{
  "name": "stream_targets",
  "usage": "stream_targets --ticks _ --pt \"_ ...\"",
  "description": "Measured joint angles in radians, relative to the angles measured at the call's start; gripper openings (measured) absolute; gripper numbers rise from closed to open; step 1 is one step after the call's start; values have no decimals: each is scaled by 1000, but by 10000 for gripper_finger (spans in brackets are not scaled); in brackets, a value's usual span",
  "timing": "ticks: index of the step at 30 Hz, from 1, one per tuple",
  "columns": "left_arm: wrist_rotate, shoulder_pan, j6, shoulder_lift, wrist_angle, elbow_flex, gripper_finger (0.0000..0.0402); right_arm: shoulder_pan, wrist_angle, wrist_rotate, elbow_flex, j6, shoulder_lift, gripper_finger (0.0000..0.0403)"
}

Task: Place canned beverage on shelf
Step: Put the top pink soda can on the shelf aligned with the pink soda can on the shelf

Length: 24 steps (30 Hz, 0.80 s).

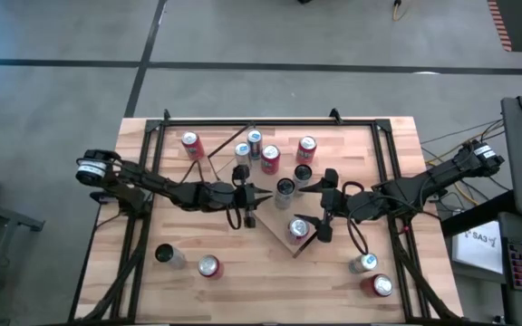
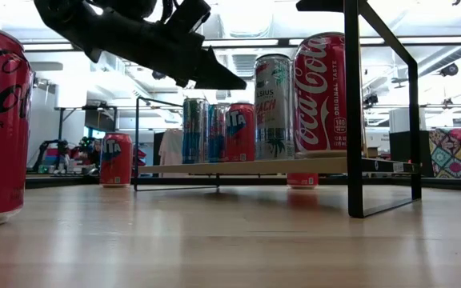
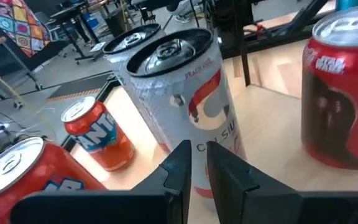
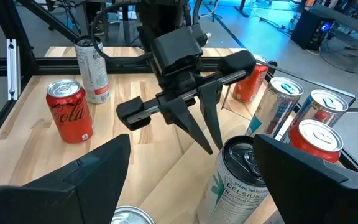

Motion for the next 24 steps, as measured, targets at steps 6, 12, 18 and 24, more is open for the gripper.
stream_targets --ticks 6,12,18,24 --pt "-6 19 16 0 8 0 36 0 0 0 0 -7 0 328" --pt "-5 28 17 0 57 0 36 0 0 0 0 -12 0 328" --pt "-3 30 26 35 126 0 36 0 0 0 0 -9 0 328" --pt "9 30 13 37 146 0 36 0 0 0 0 3 0 328"
